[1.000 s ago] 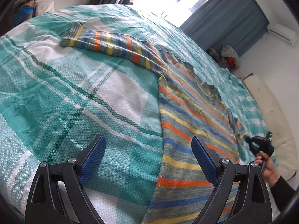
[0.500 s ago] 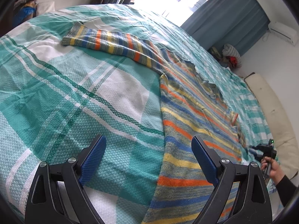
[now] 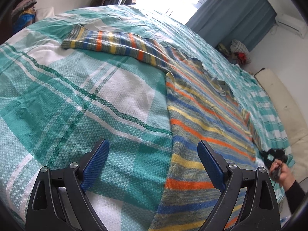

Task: Fold small clothes
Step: 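Grasp the sweater's side edge with the right gripper and lift it, then grasp the sweater hem with both grippers and pull it straight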

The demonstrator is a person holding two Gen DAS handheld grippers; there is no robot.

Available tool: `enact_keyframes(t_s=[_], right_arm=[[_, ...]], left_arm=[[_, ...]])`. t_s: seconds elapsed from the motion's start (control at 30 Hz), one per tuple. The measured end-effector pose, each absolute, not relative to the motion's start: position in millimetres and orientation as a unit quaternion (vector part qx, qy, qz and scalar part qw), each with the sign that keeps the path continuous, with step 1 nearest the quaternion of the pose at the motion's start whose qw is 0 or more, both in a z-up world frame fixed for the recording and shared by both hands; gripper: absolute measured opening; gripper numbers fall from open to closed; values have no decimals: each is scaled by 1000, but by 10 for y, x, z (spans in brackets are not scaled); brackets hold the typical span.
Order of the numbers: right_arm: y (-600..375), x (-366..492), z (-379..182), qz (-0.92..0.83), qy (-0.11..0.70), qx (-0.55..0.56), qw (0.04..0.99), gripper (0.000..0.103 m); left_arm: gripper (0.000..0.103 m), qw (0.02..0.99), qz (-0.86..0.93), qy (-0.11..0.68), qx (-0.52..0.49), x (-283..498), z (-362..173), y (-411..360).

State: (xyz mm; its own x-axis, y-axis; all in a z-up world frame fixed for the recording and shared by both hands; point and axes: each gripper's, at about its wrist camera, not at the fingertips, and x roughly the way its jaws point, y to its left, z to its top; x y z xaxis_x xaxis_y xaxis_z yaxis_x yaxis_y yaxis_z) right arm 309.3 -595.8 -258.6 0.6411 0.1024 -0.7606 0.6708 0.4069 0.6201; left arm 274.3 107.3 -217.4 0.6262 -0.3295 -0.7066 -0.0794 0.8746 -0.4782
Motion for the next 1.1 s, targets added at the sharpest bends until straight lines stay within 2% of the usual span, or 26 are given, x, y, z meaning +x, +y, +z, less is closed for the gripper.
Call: enact_keyframes(t_s=[0.27,0.33,0.37,0.4,0.57,0.7,0.9,1.0,1.1], right_arm=[[-5879,3027,-2443,-198,428,416,778,4],[-5860,3022,-2370,-195,434,397,784,20],[-5866,2990,-2311,-197,436,390,787,24],[-5870,2961,-2246,-204,436,378,791,27],[-5339,2780,-1708,-181,441,222,850,28],[-4345,2479,-1497,-28,454,187,871,49],[-2906,1876,-1965,122,521,143,832,49],[-2700,1621,-2296,109,553,134,815,50],[-2678,1574,-2325,102,545,111,825,50]], left_arm=[[94,872,-66,436,-214,2764,-2195,999],[94,868,-64,440,-221,2739,-2142,1015],[94,867,-64,439,-227,2725,-2113,1026],[94,866,-63,438,-234,2707,-2069,1030],[94,869,-111,430,-220,2574,-1816,732],[94,862,-183,449,-147,2435,-1816,196],[94,838,-199,505,-58,2168,-2106,-191],[94,840,-197,505,-18,2079,-2094,-254],[94,842,-190,506,-6,2046,-2079,-265]])
